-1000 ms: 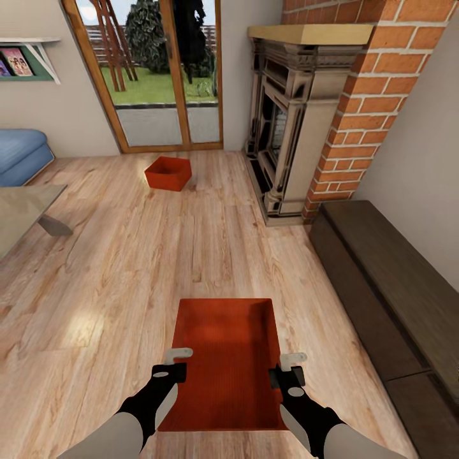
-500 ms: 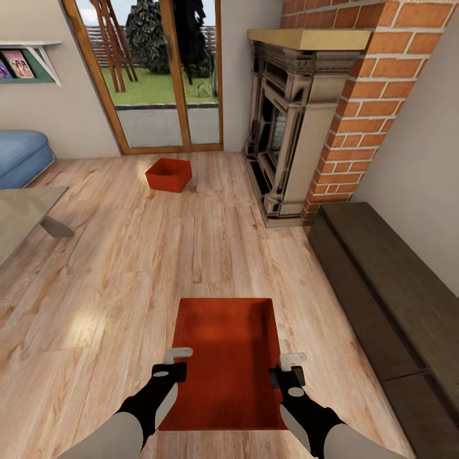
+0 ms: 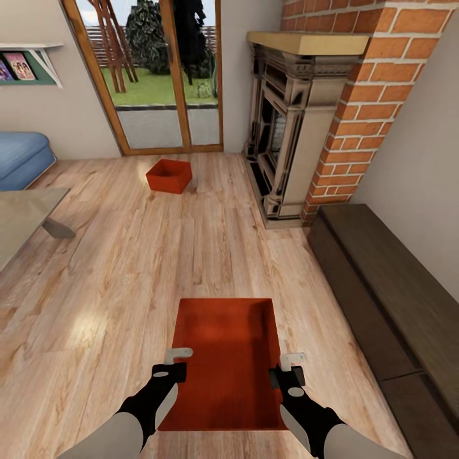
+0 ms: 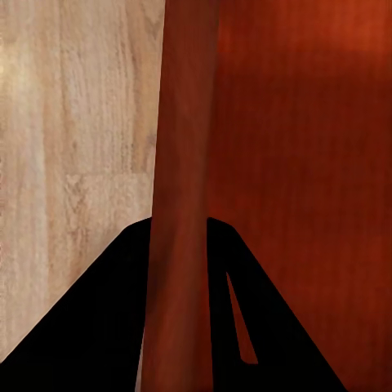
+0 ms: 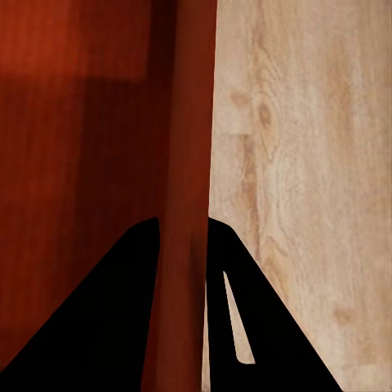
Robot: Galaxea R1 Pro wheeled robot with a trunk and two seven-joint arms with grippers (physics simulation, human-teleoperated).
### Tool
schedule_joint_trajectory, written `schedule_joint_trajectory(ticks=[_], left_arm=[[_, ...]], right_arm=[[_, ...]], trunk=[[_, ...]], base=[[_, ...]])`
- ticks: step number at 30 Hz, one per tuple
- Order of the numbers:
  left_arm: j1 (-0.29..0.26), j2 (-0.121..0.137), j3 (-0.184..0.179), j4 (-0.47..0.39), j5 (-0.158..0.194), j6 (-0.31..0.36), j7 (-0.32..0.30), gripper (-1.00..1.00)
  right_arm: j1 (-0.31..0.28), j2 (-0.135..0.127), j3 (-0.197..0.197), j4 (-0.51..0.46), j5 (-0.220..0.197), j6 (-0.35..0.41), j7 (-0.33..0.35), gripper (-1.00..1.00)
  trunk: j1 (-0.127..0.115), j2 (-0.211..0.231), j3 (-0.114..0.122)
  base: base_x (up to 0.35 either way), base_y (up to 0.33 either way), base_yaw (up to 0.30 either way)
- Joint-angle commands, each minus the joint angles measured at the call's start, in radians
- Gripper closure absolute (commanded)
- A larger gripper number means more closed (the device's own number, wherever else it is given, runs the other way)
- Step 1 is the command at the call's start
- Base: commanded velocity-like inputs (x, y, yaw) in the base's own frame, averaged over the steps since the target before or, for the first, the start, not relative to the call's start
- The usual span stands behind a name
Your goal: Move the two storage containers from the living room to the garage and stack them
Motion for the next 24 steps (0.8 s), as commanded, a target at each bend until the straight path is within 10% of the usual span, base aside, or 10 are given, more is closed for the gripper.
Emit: schedule_joint_trajectory(ticks=[1,24], left_arm=[[0.001,0.008,-0.002,0.009,0.005,0.007,0.009,1.00],[0.001,0.008,-0.002,0.009,0.005,0.007,0.009,1.00]], right_arm=[[-0.002,-0.008,-0.016,-0.002,0.012,-0.018,-0.007,1.00],[-0.002,-0.008,-0.016,-0.002,0.011,-0.018,-0.006,1.00]], trunk=[[-0.004,0.007,0.003],[-0.092,0.168,0.075]], base=[[0.000,0.000,0.000],[0.000,0.000,0.000]])
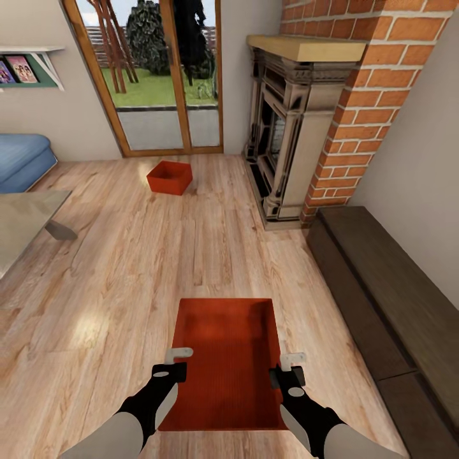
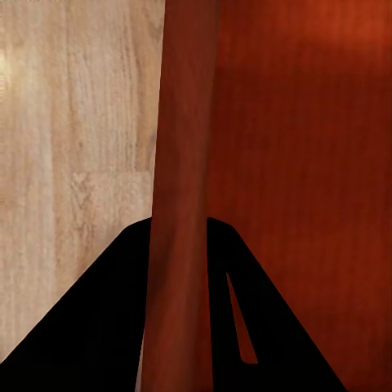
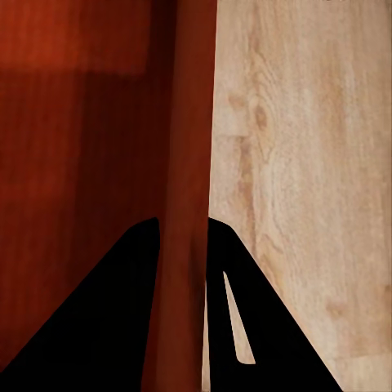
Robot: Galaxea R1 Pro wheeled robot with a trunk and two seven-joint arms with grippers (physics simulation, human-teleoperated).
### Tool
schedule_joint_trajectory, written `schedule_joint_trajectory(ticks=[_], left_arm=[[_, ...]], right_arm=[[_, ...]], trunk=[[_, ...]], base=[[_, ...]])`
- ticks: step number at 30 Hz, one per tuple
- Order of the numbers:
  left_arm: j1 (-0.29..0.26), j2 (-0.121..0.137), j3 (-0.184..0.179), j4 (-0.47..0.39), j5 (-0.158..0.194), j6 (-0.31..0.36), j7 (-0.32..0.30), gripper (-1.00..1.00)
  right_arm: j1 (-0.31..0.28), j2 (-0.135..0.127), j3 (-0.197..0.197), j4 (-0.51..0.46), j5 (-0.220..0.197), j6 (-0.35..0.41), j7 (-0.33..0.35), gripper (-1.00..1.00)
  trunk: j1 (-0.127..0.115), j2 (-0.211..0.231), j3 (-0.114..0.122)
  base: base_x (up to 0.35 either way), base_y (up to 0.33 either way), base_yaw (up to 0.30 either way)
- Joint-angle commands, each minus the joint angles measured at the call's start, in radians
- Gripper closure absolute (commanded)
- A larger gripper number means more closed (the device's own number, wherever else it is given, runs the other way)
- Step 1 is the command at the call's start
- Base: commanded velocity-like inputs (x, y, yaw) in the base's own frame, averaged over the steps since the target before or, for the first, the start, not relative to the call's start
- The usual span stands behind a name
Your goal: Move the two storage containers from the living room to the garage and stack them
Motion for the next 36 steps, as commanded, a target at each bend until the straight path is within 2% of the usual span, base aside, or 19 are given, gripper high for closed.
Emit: schedule_joint_trajectory(ticks=[1,36], left_arm=[[0.001,0.009,-0.003,0.010,0.006,0.007,0.008,1.00],[0.001,0.009,-0.003,0.010,0.006,0.007,0.009,1.00]], right_arm=[[-0.002,-0.007,-0.015,-0.002,0.011,-0.018,-0.007,1.00],[-0.003,-0.008,-0.015,-0.002,0.009,-0.017,-0.009,1.00]], trunk=[[-0.004,0.007,0.003],[-0.138,0.252,0.112]], base=[[0.000,0.000,0.000],[0.000,0.000,0.000]])
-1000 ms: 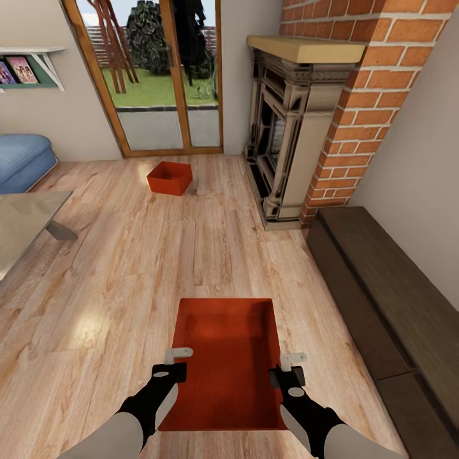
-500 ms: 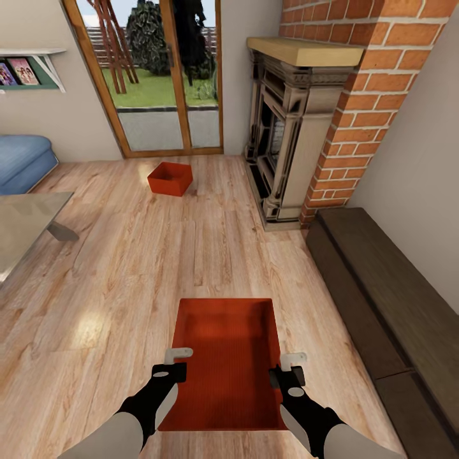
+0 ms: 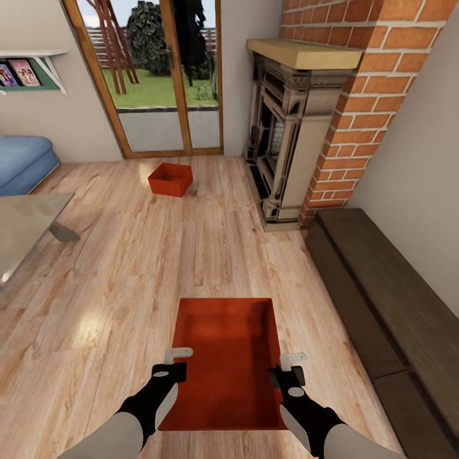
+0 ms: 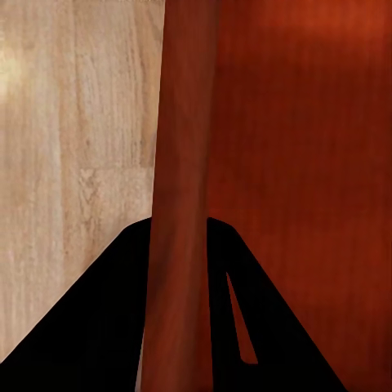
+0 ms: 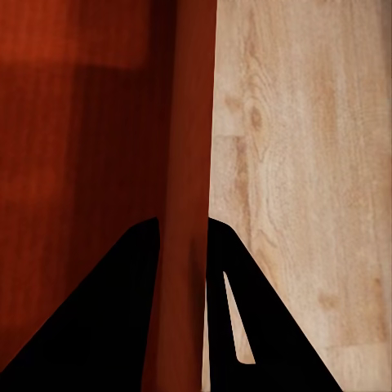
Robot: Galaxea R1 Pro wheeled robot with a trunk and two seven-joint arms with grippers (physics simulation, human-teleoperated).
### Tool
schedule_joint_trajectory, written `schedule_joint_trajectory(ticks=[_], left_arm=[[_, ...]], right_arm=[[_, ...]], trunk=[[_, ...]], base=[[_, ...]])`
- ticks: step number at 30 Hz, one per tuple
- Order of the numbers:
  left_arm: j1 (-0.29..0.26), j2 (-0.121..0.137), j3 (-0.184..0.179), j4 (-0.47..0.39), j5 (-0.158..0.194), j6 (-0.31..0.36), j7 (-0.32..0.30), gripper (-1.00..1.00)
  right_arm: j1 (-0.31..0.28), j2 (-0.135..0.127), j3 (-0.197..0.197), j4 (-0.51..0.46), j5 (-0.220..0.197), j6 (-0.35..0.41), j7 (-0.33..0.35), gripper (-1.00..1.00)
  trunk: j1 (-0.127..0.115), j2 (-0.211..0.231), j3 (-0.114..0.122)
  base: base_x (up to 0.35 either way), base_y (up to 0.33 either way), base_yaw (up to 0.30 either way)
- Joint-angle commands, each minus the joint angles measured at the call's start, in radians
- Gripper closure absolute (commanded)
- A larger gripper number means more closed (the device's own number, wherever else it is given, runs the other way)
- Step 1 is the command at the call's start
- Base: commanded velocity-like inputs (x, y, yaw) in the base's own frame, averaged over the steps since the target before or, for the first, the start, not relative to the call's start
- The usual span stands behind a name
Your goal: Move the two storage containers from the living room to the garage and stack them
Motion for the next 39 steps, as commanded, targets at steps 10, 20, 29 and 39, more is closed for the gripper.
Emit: schedule_joint_trajectory(ticks=[10,20,29,39], left_arm=[[0.000,0.008,-0.001,0.011,0.005,0.007,0.009,1.00],[0.000,0.009,-0.001,0.011,0.006,0.007,0.009,1.00],[0.000,0.009,-0.001,0.011,0.005,0.007,0.008,1.00],[0.000,0.009,-0.001,0.011,0.005,0.007,0.008,1.00]], right_arm=[[-0.002,-0.009,-0.017,-0.003,0.012,-0.014,-0.007,1.00],[-0.001,-0.008,-0.017,-0.003,0.012,-0.014,-0.007,1.00],[-0.002,-0.007,-0.017,-0.003,0.012,-0.014,-0.007,1.00],[-0.001,-0.007,-0.017,-0.003,0.012,-0.014,-0.007,1.00]], trunk=[[-0.038,0.069,0.031],[-0.076,0.139,0.062],[-0.096,0.174,0.078],[-0.096,0.174,0.078]], base=[[0.000,0.000,0.000],[0.000,0.000,0.000],[0.000,0.000,0.000],[0.000,0.000,0.000]])
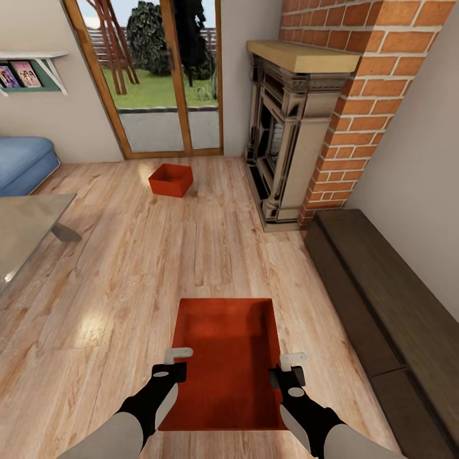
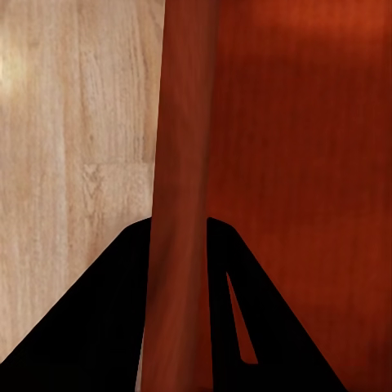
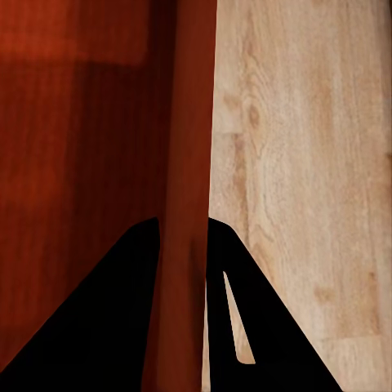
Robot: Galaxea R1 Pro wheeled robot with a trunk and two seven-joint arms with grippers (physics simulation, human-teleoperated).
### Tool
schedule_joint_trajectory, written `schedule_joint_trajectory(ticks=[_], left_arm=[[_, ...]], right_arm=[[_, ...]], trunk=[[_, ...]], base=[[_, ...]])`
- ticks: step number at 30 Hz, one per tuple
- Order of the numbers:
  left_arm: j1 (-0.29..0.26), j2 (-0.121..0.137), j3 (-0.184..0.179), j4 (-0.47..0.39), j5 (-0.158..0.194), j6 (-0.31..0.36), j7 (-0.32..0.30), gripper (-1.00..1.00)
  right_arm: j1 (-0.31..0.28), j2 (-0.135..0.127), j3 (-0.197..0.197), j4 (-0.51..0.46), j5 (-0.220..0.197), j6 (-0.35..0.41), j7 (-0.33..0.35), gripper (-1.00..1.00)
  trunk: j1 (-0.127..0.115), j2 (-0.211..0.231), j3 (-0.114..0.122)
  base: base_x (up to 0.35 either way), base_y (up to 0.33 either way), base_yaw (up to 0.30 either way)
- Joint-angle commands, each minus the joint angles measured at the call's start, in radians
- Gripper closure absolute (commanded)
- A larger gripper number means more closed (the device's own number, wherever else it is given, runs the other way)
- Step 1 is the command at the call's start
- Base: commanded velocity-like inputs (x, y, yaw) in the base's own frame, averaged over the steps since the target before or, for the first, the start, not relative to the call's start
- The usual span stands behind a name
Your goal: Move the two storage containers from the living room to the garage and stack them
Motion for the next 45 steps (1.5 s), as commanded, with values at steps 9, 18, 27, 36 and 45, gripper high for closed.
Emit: schedule_joint_trajectory(ticks=[9,18,27,36,45], left_arm=[[0.000,0.009,-0.001,0.009,0.005,0.007,0.009,1.00],[0.000,0.009,-0.001,0.005,0.005,0.006,0.010,1.00],[0.000,0.008,-0.001,0.005,0.005,0.006,0.010,1.00],[0.000,0.008,-0.001,0.005,0.005,0.006,0.010,1.00],[0.000,0.009,-0.001,0.005,0.005,0.006,0.010,1.00]], right_arm=[[-0.002,-0.007,-0.017,-0.002,0.012,-0.015,-0.007,1.00],[-0.003,-0.009,-0.017,-0.002,0.013,-0.008,-0.007,1.00],[-0.003,-0.008,-0.016,-0.002,0.014,-0.011,-0.006,1.00],[-0.002,-0.002,-0.015,-0.002,0.015,-0.011,-0.011,1.00],[-0.002,0.002,-0.020,-0.002,0.010,-0.004,-0.018,1.00]], trunk=[[0.001,-0.002,-0.001],[0.001,-0.002,-0.001],[0.001,-0.002,-0.001],[0.001,-0.002,-0.001],[0.001,-0.002,-0.001]], base=[[0.000,0.000,0.000],[0.000,0.000,0.000],[0.000,0.000,0.000],[0.000,0.000,0.000],[0.000,0.000,0.044]])
